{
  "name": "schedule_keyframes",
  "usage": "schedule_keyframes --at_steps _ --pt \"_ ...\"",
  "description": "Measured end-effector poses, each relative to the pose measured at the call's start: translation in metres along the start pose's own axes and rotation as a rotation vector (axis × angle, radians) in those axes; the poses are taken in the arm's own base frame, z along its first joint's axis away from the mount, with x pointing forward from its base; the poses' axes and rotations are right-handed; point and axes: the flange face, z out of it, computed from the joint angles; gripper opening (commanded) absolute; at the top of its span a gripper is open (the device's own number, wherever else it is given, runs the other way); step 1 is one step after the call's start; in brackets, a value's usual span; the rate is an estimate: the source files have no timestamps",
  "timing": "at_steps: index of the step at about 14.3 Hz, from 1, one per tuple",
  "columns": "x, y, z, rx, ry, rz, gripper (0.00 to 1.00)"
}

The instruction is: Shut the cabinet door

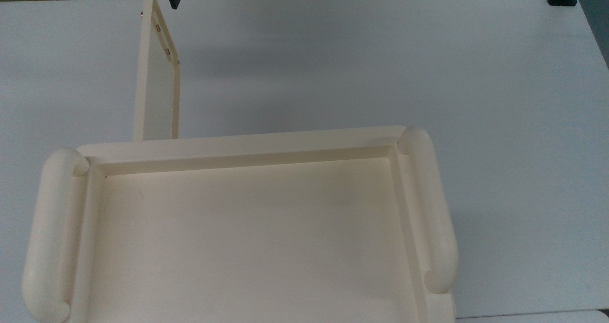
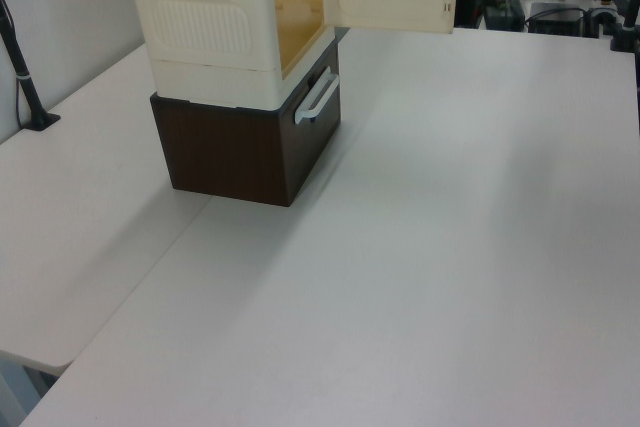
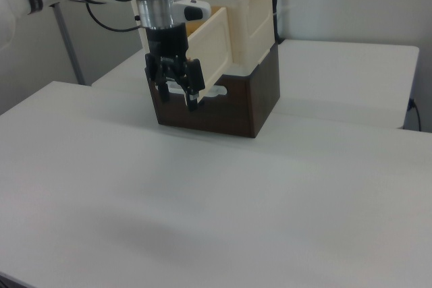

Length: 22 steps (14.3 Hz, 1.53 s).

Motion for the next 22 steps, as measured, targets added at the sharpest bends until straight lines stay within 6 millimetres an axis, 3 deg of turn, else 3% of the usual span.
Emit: schedule_keyframes --at_steps 10,22 --pt "0.006 0.004 -0.002 0.001 0.040 0.013 1.00" --pt "0.008 -0.015 -0.003 0.025 0.054 -0.018 1.00"
